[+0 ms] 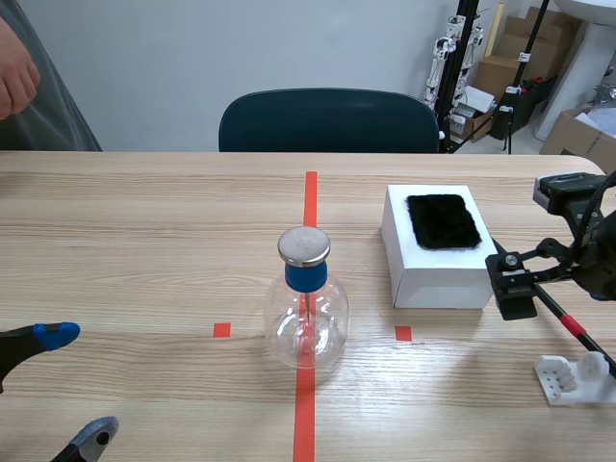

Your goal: Do the electroscope experiment. return to the home posture

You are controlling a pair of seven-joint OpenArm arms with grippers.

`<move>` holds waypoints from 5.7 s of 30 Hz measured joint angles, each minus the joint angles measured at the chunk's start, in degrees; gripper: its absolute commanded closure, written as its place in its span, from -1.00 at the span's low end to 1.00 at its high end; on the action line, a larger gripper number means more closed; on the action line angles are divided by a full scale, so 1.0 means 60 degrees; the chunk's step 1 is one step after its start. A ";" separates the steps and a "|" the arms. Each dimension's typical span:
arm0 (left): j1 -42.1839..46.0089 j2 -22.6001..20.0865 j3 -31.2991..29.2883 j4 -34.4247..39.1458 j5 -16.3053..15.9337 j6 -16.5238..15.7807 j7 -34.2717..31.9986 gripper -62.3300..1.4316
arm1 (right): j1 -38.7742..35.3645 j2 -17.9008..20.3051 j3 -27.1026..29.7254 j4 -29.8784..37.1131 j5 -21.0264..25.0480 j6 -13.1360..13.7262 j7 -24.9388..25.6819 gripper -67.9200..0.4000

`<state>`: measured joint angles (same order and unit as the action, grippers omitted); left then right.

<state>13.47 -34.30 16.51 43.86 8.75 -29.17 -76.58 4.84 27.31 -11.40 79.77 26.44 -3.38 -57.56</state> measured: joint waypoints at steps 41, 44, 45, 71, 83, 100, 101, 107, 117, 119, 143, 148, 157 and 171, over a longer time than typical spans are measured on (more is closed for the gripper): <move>0.0000 0.0000 0.0000 0.0000 0.0000 0.0000 0.0000 -1.00 | -0.2178 0.1016 -0.0033 0.2120 -0.0004 0.0007 0.2011 -0.86; 0.0004 -0.0029 0.0004 0.0000 0.0004 0.0000 -0.0080 -1.00 | -0.2849 0.1475 0.0004 0.3096 0.0000 0.0007 0.2637 -0.86; 0.0000 -0.0076 0.0004 0.0015 0.0000 -0.0004 -0.0131 -1.00 | -0.3133 0.1577 0.0095 0.3362 -0.0004 0.0004 0.2903 -0.86; 0.0641 -0.2969 0.0000 0.4794 -0.1086 0.0295 0.3024 0.47 | -0.9209 0.2382 0.1971 0.7074 -0.0299 0.1778 1.0415 -0.86; 0.0641 -0.2987 0.0000 0.7668 -0.1778 0.1049 0.7628 -0.55 | -0.9519 0.2382 0.1963 0.7056 -0.1078 0.3676 1.1967 -0.86; 0.0645 -0.1585 -0.0117 0.7752 -0.2546 0.1676 0.9956 -1.00 | -1.0757 0.2495 0.1963 0.6033 -0.1843 0.3421 1.4189 -0.86; 0.0641 -0.1577 -0.0124 0.7770 -0.2550 0.1676 1.0123 -1.00 | -1.0757 0.2495 0.1963 0.6033 -0.1843 0.3424 1.4316 -0.86; 0.0663 -0.1559 -0.0601 0.8371 -0.3038 0.1552 1.1457 -1.00 | -1.0757 0.2495 0.1963 0.6036 -0.1843 0.3421 1.4699 -0.86; 0.1563 -0.1523 -0.1559 0.8517 -0.3002 0.1177 0.9981 -0.91 | -1.0757 0.2492 0.1963 0.6036 -0.1985 0.3315 1.4619 -0.86; 0.1672 -0.1337 -0.1880 0.8510 -0.2973 0.1180 1.0058 -0.91 | -1.0754 0.2495 0.1963 0.6036 -0.1982 0.3173 1.4619 -0.86; 0.3468 0.0102 -0.3621 0.8382 -0.1705 0.1257 0.8776 -0.91 | -1.0360 0.2492 0.1960 0.6036 -0.2007 0.3209 1.4553 -0.86; 0.3468 0.0102 -0.3595 0.8382 -0.1588 0.1257 0.8786 -0.91 | -1.0364 0.2492 0.1960 0.6036 -0.2007 0.3206 1.4509 -0.86; 0.3475 0.0106 -0.3971 0.8382 -0.1530 0.1082 0.8295 -0.91 | -1.0364 0.2492 0.1960 0.6036 -0.2007 0.3206 1.4003 -0.86; 0.3679 0.0106 -0.4080 0.8382 -0.1453 0.1100 0.7752 -0.91 | -1.0364 0.2492 0.1960 0.6036 -0.2007 0.3206 1.3970 -0.86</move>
<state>35.55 -33.67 -7.97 94.15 0.03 -22.57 -30.06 -57.34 42.26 0.36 115.98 14.39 15.86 26.26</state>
